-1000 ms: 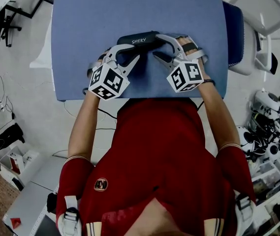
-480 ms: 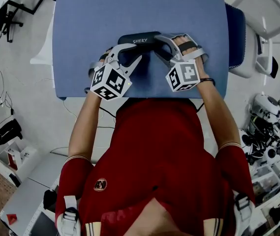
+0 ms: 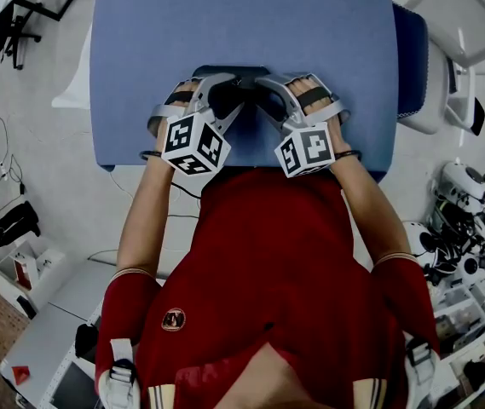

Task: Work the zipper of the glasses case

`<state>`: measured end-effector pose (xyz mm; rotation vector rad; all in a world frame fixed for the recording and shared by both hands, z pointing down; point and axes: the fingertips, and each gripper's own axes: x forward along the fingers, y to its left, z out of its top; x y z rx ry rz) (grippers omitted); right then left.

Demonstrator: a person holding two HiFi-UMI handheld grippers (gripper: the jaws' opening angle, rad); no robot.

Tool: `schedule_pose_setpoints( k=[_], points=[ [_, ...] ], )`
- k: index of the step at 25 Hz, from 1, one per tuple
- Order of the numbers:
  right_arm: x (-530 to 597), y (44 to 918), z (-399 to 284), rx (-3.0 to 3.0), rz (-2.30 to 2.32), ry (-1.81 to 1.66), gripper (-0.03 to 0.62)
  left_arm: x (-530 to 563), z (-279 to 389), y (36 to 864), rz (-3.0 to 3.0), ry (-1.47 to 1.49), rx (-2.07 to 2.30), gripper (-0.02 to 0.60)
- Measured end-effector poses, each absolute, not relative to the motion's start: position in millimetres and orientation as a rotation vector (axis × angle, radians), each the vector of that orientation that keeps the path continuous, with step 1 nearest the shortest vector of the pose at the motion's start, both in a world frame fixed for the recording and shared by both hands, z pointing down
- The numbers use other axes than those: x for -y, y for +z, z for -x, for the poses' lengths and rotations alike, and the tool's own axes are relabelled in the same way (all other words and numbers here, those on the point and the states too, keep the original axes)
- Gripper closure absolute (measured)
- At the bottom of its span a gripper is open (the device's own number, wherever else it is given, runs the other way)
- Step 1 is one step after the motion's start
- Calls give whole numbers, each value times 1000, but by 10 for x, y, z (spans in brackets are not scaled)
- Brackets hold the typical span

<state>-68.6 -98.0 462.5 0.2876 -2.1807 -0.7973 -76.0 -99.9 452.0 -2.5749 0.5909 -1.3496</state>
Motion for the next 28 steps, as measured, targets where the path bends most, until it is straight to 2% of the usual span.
schedule_pose_setpoints(
  k=[7, 13, 20, 28],
  points=[
    [911, 4605, 677, 2220, -269, -760, 404, 956, 743, 4521, 2614, -1335, -601, 407],
    [797, 4574, 705, 2250, -237, -753, 411, 939, 771, 4421, 2920, -1169, -673, 403],
    [727, 4560, 710, 2275, -209, -743, 419, 879, 758, 4490, 2707, -1370, -650, 403],
    [726, 4509, 629, 2380, -32, -664, 419, 855, 776, 4496, 2753, -1335, -688, 403]
  ],
)
